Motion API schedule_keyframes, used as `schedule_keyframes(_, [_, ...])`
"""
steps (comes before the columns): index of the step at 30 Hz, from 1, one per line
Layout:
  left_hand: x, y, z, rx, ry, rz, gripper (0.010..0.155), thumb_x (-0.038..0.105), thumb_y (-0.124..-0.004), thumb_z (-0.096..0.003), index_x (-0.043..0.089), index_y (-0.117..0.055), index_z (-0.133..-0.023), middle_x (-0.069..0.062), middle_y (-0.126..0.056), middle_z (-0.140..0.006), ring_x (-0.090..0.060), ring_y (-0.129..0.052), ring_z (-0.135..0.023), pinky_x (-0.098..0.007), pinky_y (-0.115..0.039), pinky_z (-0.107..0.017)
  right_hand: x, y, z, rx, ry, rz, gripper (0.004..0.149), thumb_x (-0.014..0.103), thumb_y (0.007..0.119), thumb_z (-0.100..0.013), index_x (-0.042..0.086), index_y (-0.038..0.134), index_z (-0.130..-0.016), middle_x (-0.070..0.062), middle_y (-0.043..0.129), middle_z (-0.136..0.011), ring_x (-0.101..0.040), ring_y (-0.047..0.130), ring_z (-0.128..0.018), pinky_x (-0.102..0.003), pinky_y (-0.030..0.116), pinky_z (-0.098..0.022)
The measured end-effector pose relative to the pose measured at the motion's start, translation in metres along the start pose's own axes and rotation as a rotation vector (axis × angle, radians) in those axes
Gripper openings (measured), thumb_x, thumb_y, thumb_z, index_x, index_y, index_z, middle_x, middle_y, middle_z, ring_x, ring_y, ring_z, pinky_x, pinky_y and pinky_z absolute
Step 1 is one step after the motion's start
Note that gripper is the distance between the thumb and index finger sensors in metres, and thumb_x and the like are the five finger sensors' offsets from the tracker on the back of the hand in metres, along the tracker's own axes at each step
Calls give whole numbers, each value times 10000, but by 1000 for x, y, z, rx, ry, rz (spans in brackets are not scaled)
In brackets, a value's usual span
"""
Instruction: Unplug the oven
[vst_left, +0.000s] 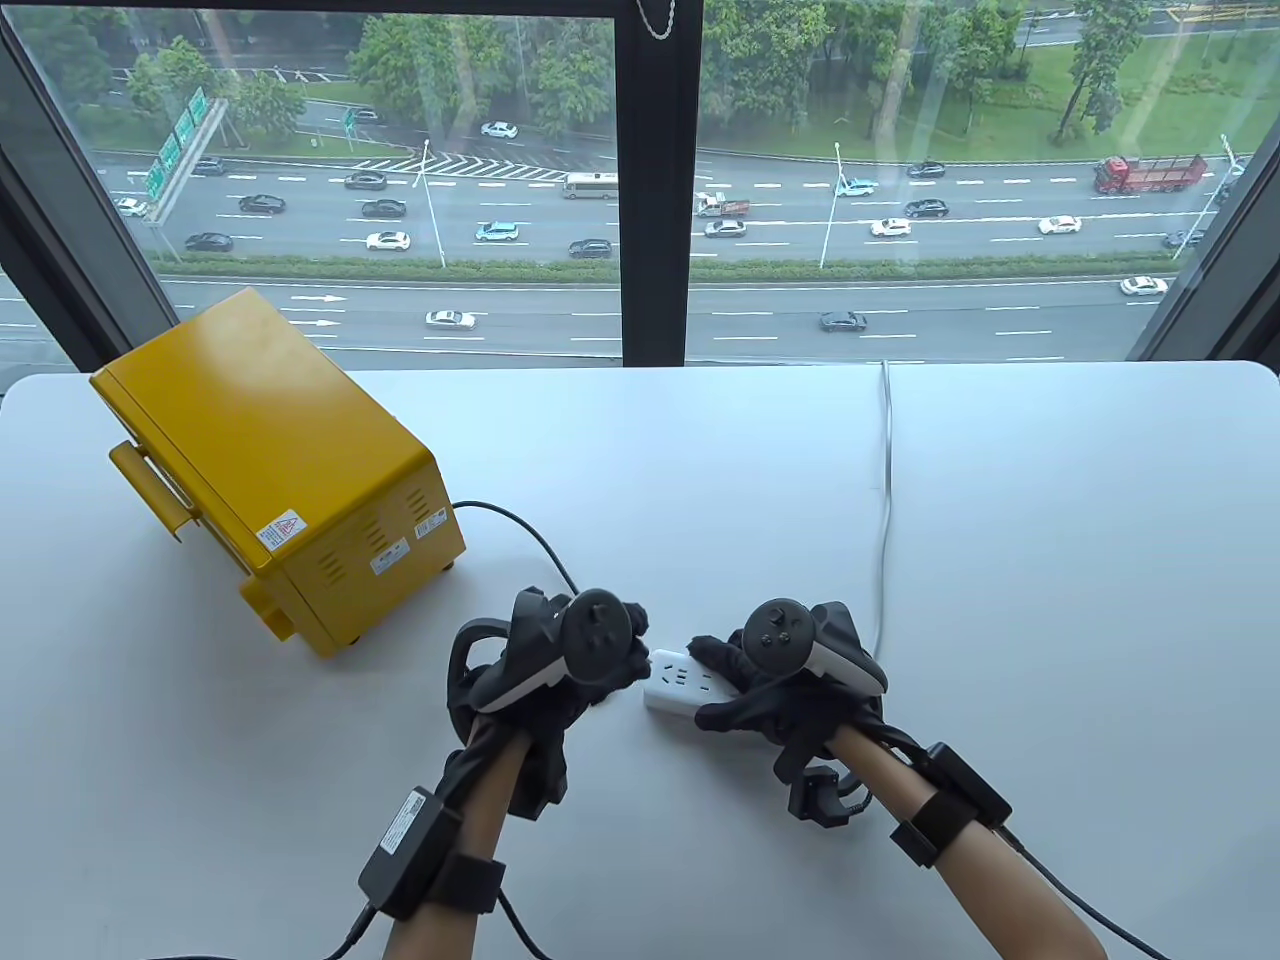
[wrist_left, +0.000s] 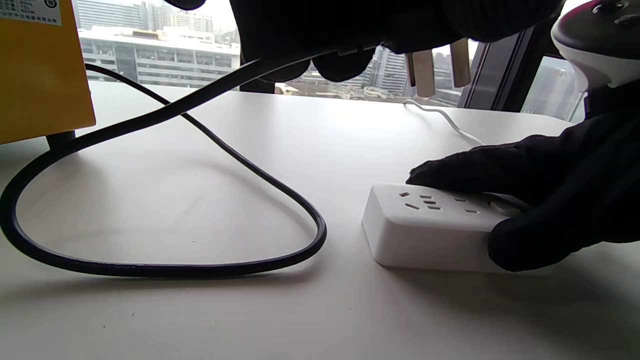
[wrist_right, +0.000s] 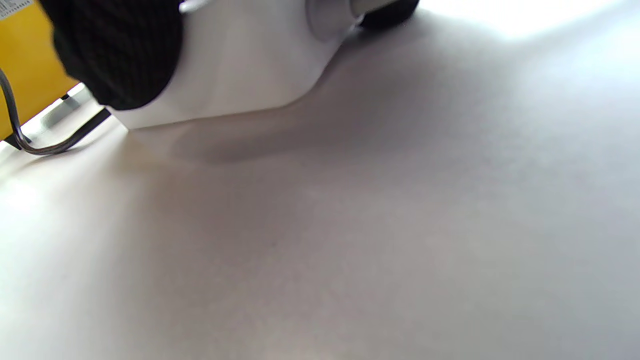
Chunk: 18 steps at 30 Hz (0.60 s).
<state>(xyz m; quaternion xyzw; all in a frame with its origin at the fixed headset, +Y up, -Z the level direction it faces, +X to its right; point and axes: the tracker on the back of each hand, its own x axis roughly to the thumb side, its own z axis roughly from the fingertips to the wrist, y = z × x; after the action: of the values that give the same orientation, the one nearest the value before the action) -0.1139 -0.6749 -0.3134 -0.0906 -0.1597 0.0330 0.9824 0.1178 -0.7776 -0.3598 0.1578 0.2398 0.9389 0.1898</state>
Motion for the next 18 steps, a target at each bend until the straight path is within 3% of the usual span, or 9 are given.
schedule_keyframes(7, [-3,-54,8,-65,24,-62,610,544,-694,-432,396,-600,-1017,16,-753,-1045,-278,-760,-1022,-570,-566,-832,3,-1,-1,29,48,-8,803,529,816,-468,339,379,-1114,-79,483,-1095,-309,514,-882,-379,567,-680])
schedule_keyframes(11, [-1,-65,4,-40,50,-67,623,539,-692,-434,386,-596,-1031,18,-751,-1057,-275,-757,-1033,-554,-577,-832,7,1,0,32,80,-4,805,525,809,-473,348,355,-1114,-79,456,-1105,-310,496,-899,-386,551,-696])
schedule_keyframes(14, [-4,-72,1,-72,62,-11,631,518,-690,-448,375,-576,-1052,11,-729,-1087,-281,-731,-1061,-544,-576,-834,12,6,4,-29,106,39,811,531,794,-475,349,330,-1114,-85,444,-1118,-316,492,-914,-397,543,-706])
schedule_keyframes(18, [-7,-75,5,-64,66,12,733,531,-677,-452,335,-444,-1119,-18,-618,-1160,-318,-634,-1115,-563,-540,-842,18,9,8,-39,138,89,816,531,768,-490,353,271,-1113,-96,394,-1148,-329,466,-951,-410,531,-736])
